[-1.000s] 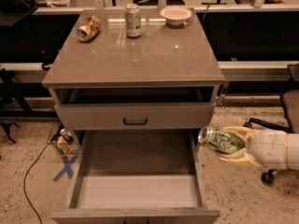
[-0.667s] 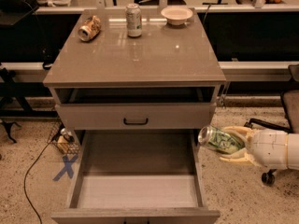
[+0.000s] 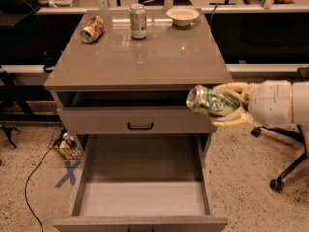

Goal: Pick green can from middle drawer and place on counter

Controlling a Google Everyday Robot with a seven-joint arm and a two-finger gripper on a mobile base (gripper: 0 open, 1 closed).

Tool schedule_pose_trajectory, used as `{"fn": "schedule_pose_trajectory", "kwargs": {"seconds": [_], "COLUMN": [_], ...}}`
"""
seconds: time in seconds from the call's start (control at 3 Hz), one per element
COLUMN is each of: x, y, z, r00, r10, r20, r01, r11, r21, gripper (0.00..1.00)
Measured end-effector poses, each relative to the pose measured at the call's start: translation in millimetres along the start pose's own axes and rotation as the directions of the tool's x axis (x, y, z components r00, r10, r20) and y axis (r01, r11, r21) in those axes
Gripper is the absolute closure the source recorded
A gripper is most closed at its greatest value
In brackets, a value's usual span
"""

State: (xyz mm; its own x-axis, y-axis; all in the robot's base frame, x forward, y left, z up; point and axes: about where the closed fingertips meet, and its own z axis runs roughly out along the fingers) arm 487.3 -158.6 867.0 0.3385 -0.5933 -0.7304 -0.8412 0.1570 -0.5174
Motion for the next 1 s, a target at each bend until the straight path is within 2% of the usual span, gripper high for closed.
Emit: {"fn": "schedule_pose_trajectory", "kwargs": {"seconds": [0.33, 1.0], "x": [-25.9, -27.5], "y": [-43.1, -37.3], "z": [36.6, 41.2], "r00": [1.0, 1.0], "r10": [-0.008, -0.013], "r20": [-0.011, 0.01], "r01": [0.008, 0.013], "r11": [0.9998, 0.9998], "r21": [-0.018, -0.012], "gripper": [1.0, 1.0]}}
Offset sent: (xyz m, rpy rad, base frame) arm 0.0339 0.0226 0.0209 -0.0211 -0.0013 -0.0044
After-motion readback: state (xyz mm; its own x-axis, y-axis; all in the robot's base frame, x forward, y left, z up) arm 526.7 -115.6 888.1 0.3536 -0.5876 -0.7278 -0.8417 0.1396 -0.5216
